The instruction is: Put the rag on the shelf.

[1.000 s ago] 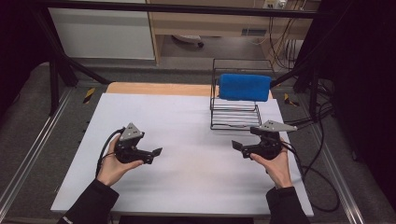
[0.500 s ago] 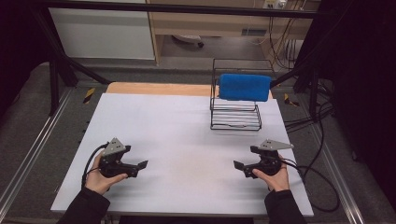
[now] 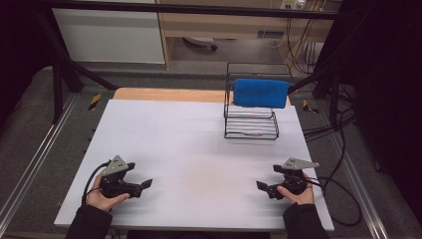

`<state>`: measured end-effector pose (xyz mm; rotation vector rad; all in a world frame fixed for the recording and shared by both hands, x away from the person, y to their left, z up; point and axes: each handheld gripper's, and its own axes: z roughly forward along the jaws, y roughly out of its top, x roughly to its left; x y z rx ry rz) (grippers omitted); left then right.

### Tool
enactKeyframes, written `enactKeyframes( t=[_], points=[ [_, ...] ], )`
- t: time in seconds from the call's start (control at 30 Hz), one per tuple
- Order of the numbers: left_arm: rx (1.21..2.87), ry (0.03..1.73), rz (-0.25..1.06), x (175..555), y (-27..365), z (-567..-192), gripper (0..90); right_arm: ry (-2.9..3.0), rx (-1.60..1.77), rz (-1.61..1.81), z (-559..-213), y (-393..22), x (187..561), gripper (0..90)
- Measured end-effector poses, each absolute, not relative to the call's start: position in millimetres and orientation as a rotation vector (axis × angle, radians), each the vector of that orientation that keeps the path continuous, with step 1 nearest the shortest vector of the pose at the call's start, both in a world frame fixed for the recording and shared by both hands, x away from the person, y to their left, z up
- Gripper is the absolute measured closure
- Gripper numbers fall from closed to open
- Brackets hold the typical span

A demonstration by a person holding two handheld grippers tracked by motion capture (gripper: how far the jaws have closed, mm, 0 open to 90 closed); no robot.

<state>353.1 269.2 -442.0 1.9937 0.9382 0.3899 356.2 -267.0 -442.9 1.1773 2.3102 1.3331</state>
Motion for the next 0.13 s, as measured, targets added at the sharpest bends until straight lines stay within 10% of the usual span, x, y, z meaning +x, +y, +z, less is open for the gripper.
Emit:
enactKeyframes(
  t=[0.13],
  points=[
    [1.992,0.947,0.389,353.8,270.7,-443.2,6.1,2.309,1.167,1.329,-442.7,-267.8,356.3,0.7]
  ],
)
